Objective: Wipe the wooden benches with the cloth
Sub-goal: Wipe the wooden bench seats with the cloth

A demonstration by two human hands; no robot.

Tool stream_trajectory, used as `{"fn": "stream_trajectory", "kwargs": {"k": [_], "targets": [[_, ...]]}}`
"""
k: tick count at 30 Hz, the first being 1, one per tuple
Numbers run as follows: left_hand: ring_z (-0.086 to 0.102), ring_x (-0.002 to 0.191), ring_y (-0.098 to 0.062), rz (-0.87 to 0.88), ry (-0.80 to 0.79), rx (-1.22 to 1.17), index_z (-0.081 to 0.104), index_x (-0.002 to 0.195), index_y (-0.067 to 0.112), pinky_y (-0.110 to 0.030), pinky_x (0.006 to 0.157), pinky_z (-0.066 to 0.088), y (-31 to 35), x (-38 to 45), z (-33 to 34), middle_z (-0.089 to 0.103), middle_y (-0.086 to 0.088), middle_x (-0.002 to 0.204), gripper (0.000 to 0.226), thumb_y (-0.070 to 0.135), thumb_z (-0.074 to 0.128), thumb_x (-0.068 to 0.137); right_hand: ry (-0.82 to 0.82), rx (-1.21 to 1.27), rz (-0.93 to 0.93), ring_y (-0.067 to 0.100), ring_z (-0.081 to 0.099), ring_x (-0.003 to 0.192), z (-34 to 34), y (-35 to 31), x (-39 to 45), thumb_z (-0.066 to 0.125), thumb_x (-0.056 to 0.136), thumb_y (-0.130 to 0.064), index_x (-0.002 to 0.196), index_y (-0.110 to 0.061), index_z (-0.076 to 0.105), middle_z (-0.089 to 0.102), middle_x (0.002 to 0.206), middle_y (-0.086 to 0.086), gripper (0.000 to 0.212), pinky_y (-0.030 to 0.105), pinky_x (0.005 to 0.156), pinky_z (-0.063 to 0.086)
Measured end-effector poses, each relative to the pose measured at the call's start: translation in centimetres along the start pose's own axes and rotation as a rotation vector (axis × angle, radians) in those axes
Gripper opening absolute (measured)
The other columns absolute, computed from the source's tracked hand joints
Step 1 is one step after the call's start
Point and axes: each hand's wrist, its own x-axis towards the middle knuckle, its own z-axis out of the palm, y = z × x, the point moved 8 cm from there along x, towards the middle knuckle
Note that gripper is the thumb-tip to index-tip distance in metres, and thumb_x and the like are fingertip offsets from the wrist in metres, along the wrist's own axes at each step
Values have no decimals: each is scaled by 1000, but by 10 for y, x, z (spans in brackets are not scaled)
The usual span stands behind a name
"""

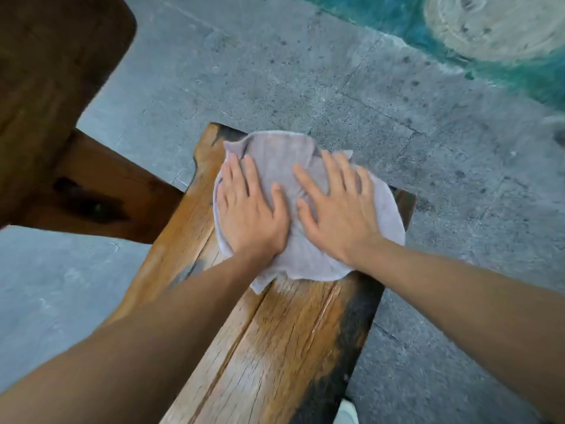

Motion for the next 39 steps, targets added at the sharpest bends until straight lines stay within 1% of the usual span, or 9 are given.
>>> {"fn": "stream_trajectory", "kwargs": {"k": [3,6,9,12,18,24,30,35,39], "targets": [[-7,156,-23,-38,-23,53,5,161,16,-39,127,-2,-19,5,-5,-3,-9,169,66,41,20,102,-27,-18,-222,28,-6,157,8,-44,12,26,100,-48,157,-49,15,2,170,12,58,52,125,4],[-7,156,-23,-141,-11,61,3,161,17,-40,127,-2,-30,29,-7,-4,-10,169,70,44,15,98,-33,-51,-242,30,-1,157,11,-55,42,23,100,-49,155,-55,11,4,171,7,57,52,123,11],[11,155,-30,-301,-23,25,6,161,16,-44,125,12,-51,65,-11,10,-15,167,77,57,23,98,-68,-53,-165,36,37,139,15,-61,78,23,98,-55,151,-61,7,28,162,7,56,54,105,35],[47,130,-39,-401,-63,-43,32,146,11,-51,104,37,-64,100,-11,46,-19,141,79,67,29,89,-48,26,-129,39,60,104,16,-67,114,26,97,-58,150,-62,10,58,121,15,55,47,81,44],[61,106,-41,-368,-61,-37,45,118,15,-43,80,37,-70,129,-13,60,-19,116,65,68,30,85,-87,85,36,41,68,95,19,-57,143,20,87,-67,112,-28,64,72,100,17,64,42,70,35],[64,96,-42,-257,-98,-4,55,96,14,-39,72,37,-65,161,-11,68,-19,101,52,62,37,84,-78,169,273,40,68,96,19,-41,146,24,87,-77,97,-13,73,72,101,19,81,42,71,33],[63,102,-41,-61,-118,67,70,101,13,-37,73,40,-38,174,-12,67,-21,109,44,44,39,95,-15,354,456,33,66,84,13,-27,145,28,91,-73,84,-16,71,72,87,10,71,39,73,45],[56,116,-45,-53,-275,160,61,117,6,-47,90,46,-19,170,-20,59,-24,125,39,35,39,102,26,579,469,30,63,84,4,-11,135,54,93,-37,103,-23,68,68,93,5,22,28,59,31],[63,102,-36,63,-453,231,64,94,13,-35,72,43,22,177,-48,68,-19,111,19,31,68,90,-198,650,324,29,61,107,-5,29,113,67,90,-31,132,-20,58,62,124,11,45,30,81,47]]}}
